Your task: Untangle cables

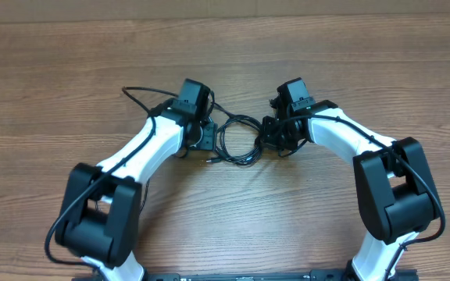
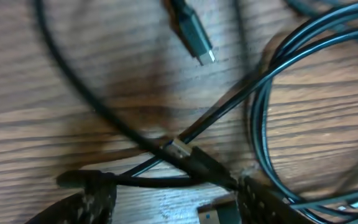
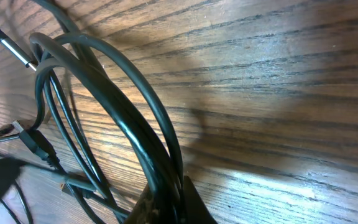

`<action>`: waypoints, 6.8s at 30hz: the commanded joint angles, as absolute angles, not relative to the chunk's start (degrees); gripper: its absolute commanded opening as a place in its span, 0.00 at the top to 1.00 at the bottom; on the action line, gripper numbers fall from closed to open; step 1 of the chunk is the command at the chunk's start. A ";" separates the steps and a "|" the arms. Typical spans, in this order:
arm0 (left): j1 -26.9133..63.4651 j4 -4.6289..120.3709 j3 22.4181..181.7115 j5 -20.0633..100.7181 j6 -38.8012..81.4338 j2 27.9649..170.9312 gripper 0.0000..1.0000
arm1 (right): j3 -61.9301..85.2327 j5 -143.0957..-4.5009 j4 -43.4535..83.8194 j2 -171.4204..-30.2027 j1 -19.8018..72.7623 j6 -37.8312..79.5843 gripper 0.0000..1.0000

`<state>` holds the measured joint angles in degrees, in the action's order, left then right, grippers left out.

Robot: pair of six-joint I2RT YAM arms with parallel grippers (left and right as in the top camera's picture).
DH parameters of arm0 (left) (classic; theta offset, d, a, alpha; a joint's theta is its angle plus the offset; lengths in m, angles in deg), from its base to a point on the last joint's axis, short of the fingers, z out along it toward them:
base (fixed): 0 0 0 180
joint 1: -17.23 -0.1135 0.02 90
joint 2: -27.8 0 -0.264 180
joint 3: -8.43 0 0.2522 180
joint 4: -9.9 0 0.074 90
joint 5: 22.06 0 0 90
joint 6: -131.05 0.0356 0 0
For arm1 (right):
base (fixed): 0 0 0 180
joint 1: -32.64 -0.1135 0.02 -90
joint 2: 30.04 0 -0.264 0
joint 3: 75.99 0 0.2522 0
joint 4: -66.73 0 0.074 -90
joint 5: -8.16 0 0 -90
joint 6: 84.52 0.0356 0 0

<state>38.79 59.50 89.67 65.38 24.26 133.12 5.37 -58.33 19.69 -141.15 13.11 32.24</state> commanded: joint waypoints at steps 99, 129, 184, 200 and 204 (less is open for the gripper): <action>28.76 69.93 95.07 81.90 13.90 124.22 0.83 | 5.21 -51.06 19.84 -141.43 12.11 30.73 0.96; 28.56 73.86 93.72 47.30 35.08 124.22 0.62 | 5.28 -47.25 19.23 -138.20 11.69 30.30 0.21; 30.57 72.55 96.23 26.60 54.13 127.81 0.89 | 2.09 -39.73 14.77 -138.18 26.60 27.59 0.00; 30.02 69.47 96.14 50.99 34.90 127.83 0.59 | 2.09 -39.82 19.91 -138.18 14.99 30.49 0.08; 30.02 69.05 96.14 53.49 34.14 127.83 0.52 | 2.09 -43.71 21.72 -138.18 10.54 34.56 0.11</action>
<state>29.61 69.23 95.75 49.51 37.46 128.31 2.44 -41.07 20.96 -138.09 13.05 30.84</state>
